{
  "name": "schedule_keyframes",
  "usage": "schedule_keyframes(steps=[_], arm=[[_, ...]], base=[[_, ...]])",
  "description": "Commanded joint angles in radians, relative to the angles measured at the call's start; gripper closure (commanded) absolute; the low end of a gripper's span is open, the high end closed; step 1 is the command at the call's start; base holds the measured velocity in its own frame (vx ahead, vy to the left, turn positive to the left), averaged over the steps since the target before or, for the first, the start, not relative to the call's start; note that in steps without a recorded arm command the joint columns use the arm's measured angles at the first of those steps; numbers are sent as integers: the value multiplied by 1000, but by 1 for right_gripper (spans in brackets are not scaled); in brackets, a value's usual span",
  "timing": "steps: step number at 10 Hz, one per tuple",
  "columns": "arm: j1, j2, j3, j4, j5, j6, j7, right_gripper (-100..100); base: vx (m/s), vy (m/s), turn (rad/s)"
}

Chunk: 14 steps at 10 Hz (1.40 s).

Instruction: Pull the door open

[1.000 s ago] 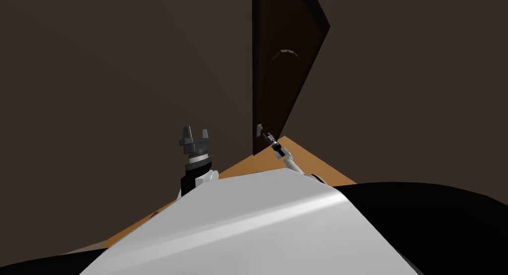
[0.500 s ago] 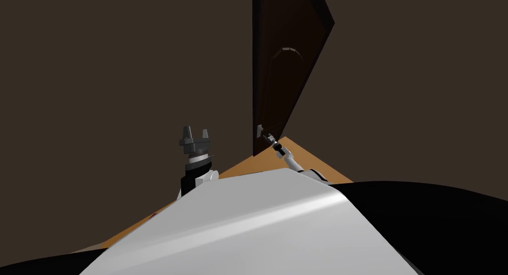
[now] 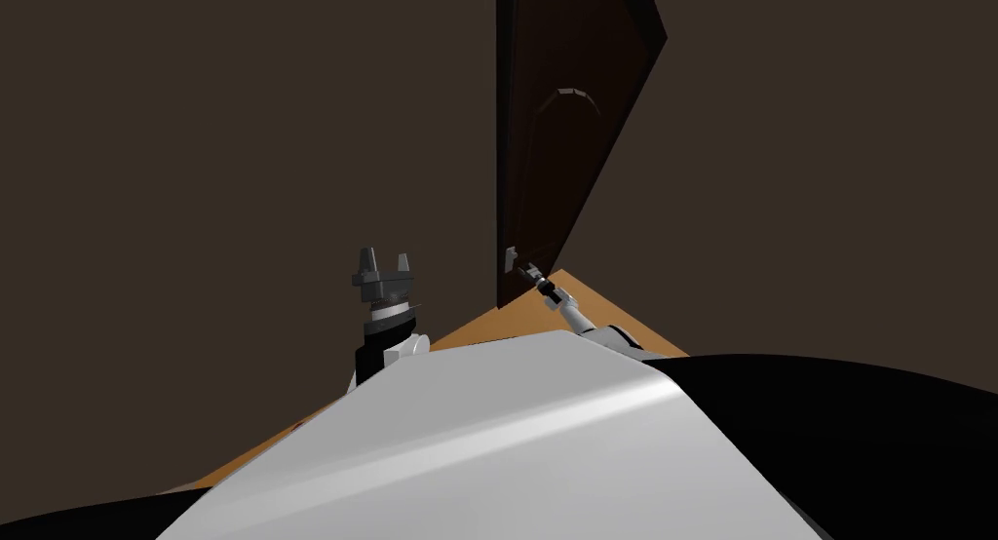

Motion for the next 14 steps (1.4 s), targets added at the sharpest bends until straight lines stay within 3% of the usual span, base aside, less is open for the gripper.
schedule_keyframes(steps=[1,4,12,13,14], arm=[[-23,-10,0,45,14,-4,22,-100],[-53,-24,0,99,32,-8,49,-100],[-59,-7,-12,103,24,11,62,-100],[-59,-7,-12,103,24,11,62,100],[-59,-7,-12,103,24,11,62,100]], base=[[48,-17,14],[46,-17,10],[152,45,32],[-7,-4,-4],[-28,-15,9]])
